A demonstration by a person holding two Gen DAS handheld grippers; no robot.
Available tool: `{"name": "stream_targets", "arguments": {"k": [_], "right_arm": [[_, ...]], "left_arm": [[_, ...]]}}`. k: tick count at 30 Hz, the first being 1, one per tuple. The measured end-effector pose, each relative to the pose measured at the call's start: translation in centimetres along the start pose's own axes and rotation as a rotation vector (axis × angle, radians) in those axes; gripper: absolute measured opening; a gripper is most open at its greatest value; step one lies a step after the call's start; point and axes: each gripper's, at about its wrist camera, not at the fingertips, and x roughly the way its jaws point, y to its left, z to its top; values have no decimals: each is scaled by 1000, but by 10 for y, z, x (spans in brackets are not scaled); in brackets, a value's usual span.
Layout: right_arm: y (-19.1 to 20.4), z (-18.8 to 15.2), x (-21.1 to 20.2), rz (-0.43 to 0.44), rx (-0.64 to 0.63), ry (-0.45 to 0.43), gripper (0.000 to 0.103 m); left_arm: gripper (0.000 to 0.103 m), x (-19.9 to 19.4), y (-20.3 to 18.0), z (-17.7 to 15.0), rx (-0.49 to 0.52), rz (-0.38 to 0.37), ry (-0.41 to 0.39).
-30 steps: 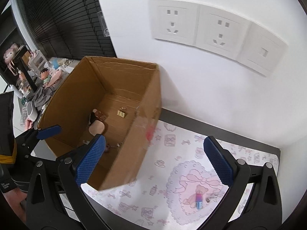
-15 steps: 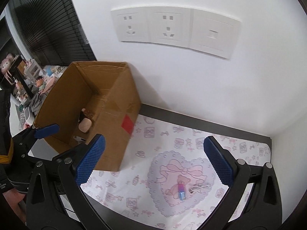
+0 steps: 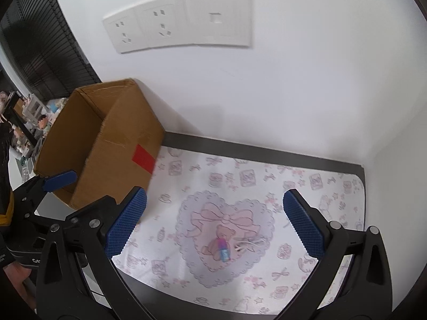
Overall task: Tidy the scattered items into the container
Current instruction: 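Withdraw both tools from the box back over the mat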
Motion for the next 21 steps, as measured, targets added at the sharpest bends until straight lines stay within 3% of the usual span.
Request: {"name": "stream_targets", "arguments": {"k": [11, 21], "right_arm": [[-43, -24, 16, -41, 20, 58, 103], [-73, -47, 57, -61, -8, 140, 103]], "left_arm": [[103, 43, -29, -23, 12, 15, 94], [103, 95, -51, -42, 24, 58, 205]]}}
